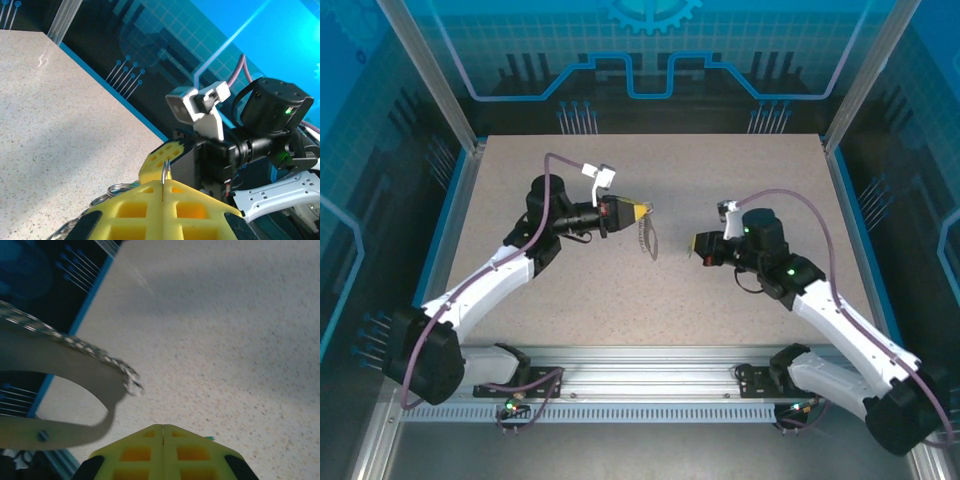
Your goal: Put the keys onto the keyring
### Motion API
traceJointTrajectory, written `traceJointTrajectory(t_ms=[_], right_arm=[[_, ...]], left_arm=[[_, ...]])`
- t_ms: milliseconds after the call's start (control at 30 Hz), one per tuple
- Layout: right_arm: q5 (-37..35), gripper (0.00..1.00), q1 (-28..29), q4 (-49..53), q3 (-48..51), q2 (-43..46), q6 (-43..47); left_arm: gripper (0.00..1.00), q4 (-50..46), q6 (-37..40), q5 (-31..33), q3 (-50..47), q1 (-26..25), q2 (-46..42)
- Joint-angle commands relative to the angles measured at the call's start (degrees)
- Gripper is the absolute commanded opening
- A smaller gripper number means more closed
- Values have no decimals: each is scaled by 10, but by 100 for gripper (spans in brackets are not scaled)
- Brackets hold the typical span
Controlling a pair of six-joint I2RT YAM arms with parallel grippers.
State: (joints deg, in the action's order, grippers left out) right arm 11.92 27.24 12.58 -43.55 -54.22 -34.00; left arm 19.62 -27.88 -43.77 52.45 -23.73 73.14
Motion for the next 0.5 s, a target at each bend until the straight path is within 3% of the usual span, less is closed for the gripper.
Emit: traceJointTrajectory(t_ms=[0,233,467], right_arm=[[55,0,-16,-22,2,34,17],[101,0,-18,-66,-1,64,18],[107,0,-19,-85,-11,75,12]], left_arm=[[0,-58,68,14,41,-19,2],[0,-161,155,48,89,-62,11],[0,-192,187,61,105,-78,17]])
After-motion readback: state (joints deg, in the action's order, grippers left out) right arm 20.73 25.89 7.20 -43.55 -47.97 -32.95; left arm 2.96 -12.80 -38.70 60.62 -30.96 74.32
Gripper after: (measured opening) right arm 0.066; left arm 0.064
